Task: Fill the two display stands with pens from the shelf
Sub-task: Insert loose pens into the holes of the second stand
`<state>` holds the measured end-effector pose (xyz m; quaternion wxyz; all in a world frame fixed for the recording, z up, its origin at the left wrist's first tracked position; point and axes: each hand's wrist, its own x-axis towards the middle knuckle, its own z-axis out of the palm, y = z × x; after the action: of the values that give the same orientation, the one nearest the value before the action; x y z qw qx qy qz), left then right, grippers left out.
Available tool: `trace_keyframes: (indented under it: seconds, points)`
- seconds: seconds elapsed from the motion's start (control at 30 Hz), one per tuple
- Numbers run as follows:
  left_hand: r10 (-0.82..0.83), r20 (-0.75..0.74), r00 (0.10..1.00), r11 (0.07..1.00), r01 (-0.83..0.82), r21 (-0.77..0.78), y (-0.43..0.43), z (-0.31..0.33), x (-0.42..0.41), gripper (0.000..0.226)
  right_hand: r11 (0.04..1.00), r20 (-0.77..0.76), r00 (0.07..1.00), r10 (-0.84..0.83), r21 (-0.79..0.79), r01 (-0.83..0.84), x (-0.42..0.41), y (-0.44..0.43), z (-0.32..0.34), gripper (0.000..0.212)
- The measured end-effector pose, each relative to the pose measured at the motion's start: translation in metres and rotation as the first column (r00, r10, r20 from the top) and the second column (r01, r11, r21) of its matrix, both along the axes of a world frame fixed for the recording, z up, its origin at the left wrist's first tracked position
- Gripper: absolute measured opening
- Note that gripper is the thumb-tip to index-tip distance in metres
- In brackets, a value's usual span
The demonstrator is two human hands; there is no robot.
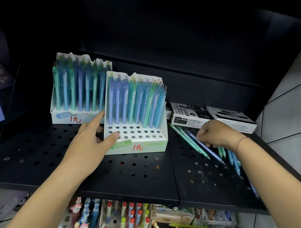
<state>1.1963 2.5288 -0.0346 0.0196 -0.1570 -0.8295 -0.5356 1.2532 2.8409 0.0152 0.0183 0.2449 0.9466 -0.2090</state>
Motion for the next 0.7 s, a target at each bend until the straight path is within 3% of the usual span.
trace_keyframes:
  seconds: [0.17, 0.33, 0.4, 0.7]
  points:
    - [-0.002, 0.007, 1.0, 1.0, 0.002, 0.01, 0.001, 0.001, 0.001, 0.068, 0.996, 0.081, 0.995, 0.061, 0.066, -0.066, -0.017, -0.012, 0.003, 0.046]
    - [-0.002, 0.003, 1.0, 1.0, 0.002, 0.004, 0.0, 0.001, 0.0, 0.069, 0.99, 0.238, 0.964, 0.119, 0.04, -0.132, -0.027, -0.016, 0.007, 0.033]
    - [-0.002, 0.001, 1.0, 1.0, 0.002, 0.001, 0.0, 0.001, 0.001, 0.069, 0.988, 0.275, 0.951, 0.141, 0.021, -0.153, -0.028, -0.017, 0.008, 0.037]
    - [-0.012, -0.01, 1.0, 1.0, 0.012, -0.01, 0.0, 0.001, 0.001, 0.069, 0.977, 0.145, 0.966, 0.212, 0.001, -0.214, -0.028, -0.019, 0.007, 0.036]
